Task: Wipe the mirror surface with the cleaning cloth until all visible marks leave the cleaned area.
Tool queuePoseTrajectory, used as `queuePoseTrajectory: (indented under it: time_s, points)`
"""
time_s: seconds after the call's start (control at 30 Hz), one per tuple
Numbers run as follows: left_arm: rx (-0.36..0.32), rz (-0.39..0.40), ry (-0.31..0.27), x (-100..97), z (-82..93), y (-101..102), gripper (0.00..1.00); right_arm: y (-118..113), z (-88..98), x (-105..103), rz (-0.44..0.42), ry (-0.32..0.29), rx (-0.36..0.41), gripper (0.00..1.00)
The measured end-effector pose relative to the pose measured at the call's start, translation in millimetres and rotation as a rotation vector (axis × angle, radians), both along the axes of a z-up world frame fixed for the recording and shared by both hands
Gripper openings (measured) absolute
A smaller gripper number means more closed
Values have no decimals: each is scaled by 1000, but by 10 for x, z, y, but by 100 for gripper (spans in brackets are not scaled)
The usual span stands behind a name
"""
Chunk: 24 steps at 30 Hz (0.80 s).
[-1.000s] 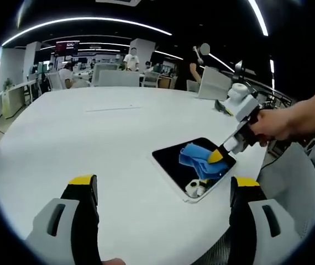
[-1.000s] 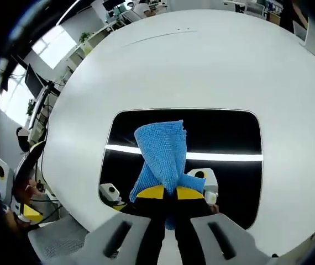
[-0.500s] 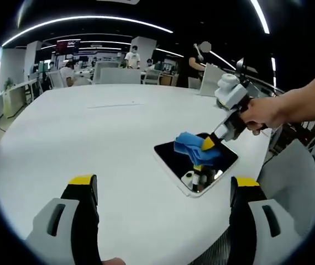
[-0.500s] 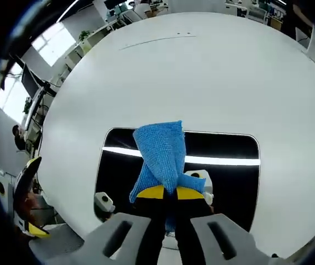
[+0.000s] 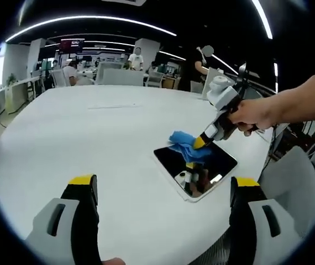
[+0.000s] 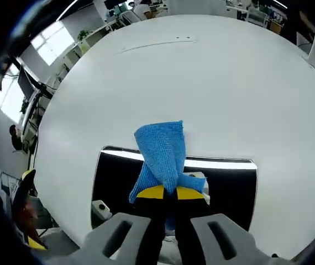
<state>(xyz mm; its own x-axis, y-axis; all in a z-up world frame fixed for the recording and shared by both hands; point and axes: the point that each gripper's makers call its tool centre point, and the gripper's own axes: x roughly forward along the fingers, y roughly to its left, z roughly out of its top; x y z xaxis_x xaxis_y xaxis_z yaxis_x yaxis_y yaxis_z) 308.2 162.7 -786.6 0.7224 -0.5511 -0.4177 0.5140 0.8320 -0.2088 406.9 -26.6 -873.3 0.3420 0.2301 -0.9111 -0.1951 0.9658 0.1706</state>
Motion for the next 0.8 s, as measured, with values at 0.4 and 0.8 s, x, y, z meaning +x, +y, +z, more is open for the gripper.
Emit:
queuePoseTrajectory:
  time_s: [0.4,0.8]
  points:
    - [12,3,3,42,-37,36,99,-7,-9,68,16,7,14,0]
    - [24,-6,-1,19,-30,24,99,-209,28,-11,6,-1,1,0]
